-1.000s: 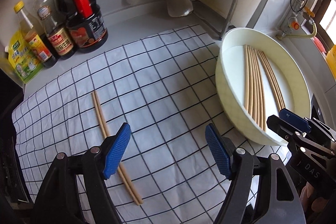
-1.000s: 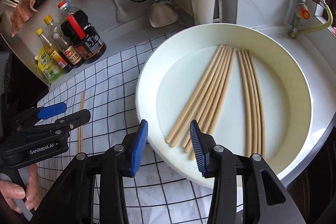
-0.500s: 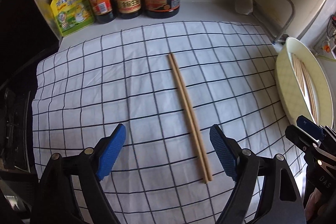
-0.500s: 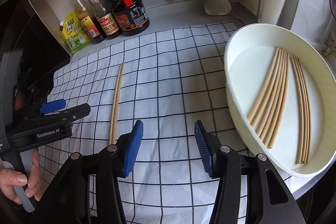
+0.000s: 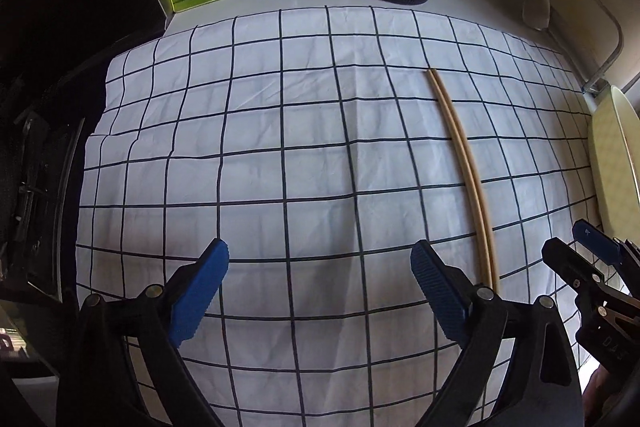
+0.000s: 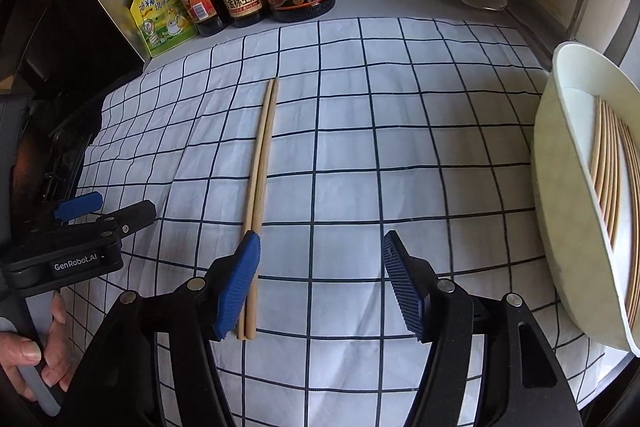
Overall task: Organize utensils
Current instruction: 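Move both open tools back over the last chopsticks on the cloth, then spread the last two chopsticks apart with the right tool, then grasp a chopstick with the right tool while the left tool grasps the other, then carry both held chopsticks over the white basin, then open the left tool while the right tool opens, dropping chopsticks into basin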
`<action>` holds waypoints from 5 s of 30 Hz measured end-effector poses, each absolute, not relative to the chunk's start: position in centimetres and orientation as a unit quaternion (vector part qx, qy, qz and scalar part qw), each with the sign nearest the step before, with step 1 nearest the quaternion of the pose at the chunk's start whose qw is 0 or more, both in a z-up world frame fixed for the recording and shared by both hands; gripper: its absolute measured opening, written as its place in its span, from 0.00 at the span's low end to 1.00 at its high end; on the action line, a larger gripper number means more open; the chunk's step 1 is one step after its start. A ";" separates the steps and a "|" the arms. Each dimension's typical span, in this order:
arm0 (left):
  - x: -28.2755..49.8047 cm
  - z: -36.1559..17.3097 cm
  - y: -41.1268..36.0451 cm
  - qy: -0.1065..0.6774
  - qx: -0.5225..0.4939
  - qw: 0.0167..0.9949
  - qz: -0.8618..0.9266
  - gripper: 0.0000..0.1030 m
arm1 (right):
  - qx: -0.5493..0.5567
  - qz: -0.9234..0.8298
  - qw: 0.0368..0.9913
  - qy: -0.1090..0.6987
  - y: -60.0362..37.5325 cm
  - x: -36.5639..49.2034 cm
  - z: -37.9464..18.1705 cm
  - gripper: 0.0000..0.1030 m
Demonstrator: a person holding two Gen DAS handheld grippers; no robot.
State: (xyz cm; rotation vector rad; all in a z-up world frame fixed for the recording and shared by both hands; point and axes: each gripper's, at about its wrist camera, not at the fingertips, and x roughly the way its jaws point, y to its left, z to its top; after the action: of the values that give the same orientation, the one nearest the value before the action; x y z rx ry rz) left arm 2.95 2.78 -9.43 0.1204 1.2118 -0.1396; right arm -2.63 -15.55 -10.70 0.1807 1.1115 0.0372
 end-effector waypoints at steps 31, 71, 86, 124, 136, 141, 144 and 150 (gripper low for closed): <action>3.0 -10.9 4.2 0.577 0.035 0.813 -0.062 0.88 | -0.020 0.011 0.843 0.538 -10.6 -0.1 -13.9 0.64; 4.4 -13.0 -4.1 0.568 0.070 0.815 -0.086 0.89 | 0.030 -0.008 0.855 0.518 -18.5 -3.1 -13.5 0.25; 3.3 -12.4 -5.4 0.545 0.076 0.827 -0.111 0.57 | -0.009 0.003 0.860 0.510 -17.8 -2.4 -13.6 0.27; 0.3 0.1 -19.3 0.501 0.094 0.806 -0.301 0.07 | 0.150 -0.100 0.894 0.410 -32.2 -11.2 -2.5 0.06; 0.0 0.2 -29.9 0.487 0.141 0.785 -0.357 0.07 | 0.204 -0.156 0.875 0.410 -40.9 -12.8 -3.8 0.06; 0.4 -0.8 -32.8 0.488 0.163 0.776 -0.365 0.07 | 0.218 -0.168 0.867 0.416 -42.4 -12.4 -4.7 0.06; 0.6 -1.3 -33.9 0.487 0.174 0.773 -0.367 0.07 | 0.221 -0.171 0.863 0.421 -43.1 -12.1 -5.2 0.06; 1.1 -2.8 -35.6 0.498 0.189 0.763 -0.367 0.07 | 0.227 -0.174 0.858 0.428 -44.0 -11.7 -6.1 0.06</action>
State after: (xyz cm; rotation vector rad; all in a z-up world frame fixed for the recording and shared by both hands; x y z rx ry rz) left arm 1.13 -35.58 -2.79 0.4119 1.0832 -0.7979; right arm -11.67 -44.05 -6.08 0.4762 0.8987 -0.3654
